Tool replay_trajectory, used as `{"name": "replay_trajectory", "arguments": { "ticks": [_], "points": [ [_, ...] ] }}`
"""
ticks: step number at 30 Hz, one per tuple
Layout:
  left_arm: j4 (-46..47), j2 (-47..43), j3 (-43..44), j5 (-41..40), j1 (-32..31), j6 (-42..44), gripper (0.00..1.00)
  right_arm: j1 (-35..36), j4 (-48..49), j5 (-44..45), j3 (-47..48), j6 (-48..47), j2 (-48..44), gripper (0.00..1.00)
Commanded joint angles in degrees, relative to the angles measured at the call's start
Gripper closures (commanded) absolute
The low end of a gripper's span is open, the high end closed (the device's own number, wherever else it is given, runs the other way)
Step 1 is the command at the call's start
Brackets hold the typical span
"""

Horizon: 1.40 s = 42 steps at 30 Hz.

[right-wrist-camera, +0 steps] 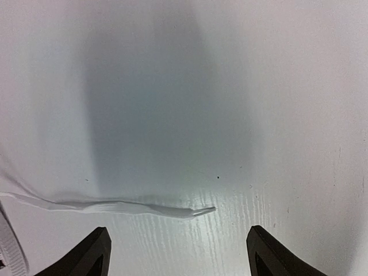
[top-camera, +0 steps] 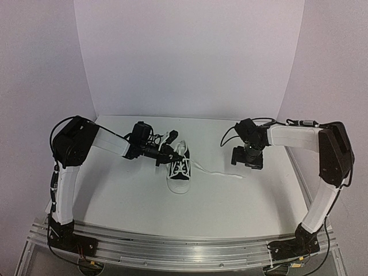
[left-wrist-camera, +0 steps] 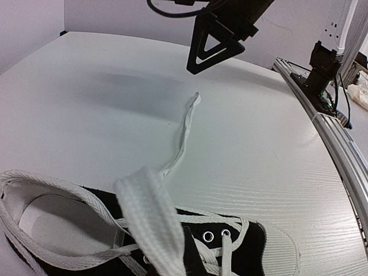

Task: Tie the shoes

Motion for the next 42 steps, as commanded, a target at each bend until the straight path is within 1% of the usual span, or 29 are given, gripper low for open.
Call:
{"name": "replay_trajectory", "arguments": {
  "ticks": [1, 6, 8, 10, 12, 13, 16, 18, 19, 20, 21, 23, 25, 28, 30, 36, 40, 42],
  "points": [
    [-0.4, -2.5, 1.8, 0.4, -0.5, 1.0, 1.0, -1.4, -3.4, -6.9, 2.0, -8.9, 4.6, 0.17],
    [-0.6, -2.3, 2.2, 0.4, -0.5, 1.2, 1.0, -1.8, -0.1, -11.3, 3.9, -18.0, 9.6, 0.18],
    [-0.6, -2.3, 2.3, 0.4, -0.6, 1.1, 1.0, -2.1, 0.9, -12.6, 5.0, -19.8, 11.1, 0.2],
    [-0.7, -2.4, 2.3, 0.3, -0.6, 1.2, 1.0, -2.2, 1.3, -13.5, 5.2, -20.4, 12.2, 0.24],
    [-0.7, -2.5, 2.3, 0.3, -0.6, 1.2, 1.0, -2.2, 1.5, -14.4, 4.6, -20.4, 12.9, 0.31],
    [-0.8, -2.5, 2.3, 0.3, -0.6, 1.2, 1.0, -2.2, 1.5, -14.5, 4.1, -20.2, 13.0, 0.36],
    [-1.0, -2.5, 2.3, 0.3, -0.6, 1.3, 1.0, -2.2, 1.8, -14.5, 2.1, -19.5, 12.4, 0.59],
    [-1.4, -2.5, 2.6, 0.3, -0.6, 1.6, 1.0, -2.3, 2.2, -14.0, 0.8, -19.0, 11.5, 0.77],
    [-1.7, -2.4, 2.8, 0.3, -0.6, 1.7, 1.0, -2.3, 2.4, -13.6, 0.3, -18.8, 11.0, 0.88],
    [-1.8, -2.4, 3.0, 0.4, -0.6, 1.8, 1.0, -2.3, 2.5, -13.3, 0.1, -18.7, 10.6, 0.98],
    [-1.9, -2.4, 3.2, 0.3, -0.6, 1.9, 1.0, -2.4, 2.6, -13.1, 0.2, -18.5, 10.3, 1.0],
    [-2.5, -2.5, 3.5, 0.4, -0.6, 2.4, 1.0, -2.8, 2.7, -13.8, 1.5, -17.9, 10.0, 1.0],
    [-3.3, -2.7, 3.8, 0.4, -0.6, 3.2, 1.0, -3.1, 2.8, -14.8, 5.8, -17.4, 10.3, 1.0],
    [-4.7, -2.8, 4.0, 0.2, -0.6, 5.3, 1.0, -3.1, 3.1, -19.1, 15.4, -16.1, 12.3, 1.0],
    [-5.4, -3.0, 3.9, 0.0, -0.6, 6.5, 1.0, -2.7, 4.2, -21.8, 24.1, -14.2, 14.2, 1.0],
    [-6.9, -3.7, 3.5, -0.2, -0.9, 8.8, 1.0, 4.8, 5.9, -26.6, 47.4, -12.5, 24.5, 1.0],
    [-7.0, -4.5, 2.5, -0.4, -0.9, 9.6, 1.0, 8.4, 7.6, -27.8, 58.5, -10.0, 30.9, 1.0],
    [-7.0, -4.8, 2.0, -0.3, -0.9, 10.0, 1.0, 9.5, 9.4, -29.1, 61.6, -7.2, 33.7, 1.0]
  ]
}}
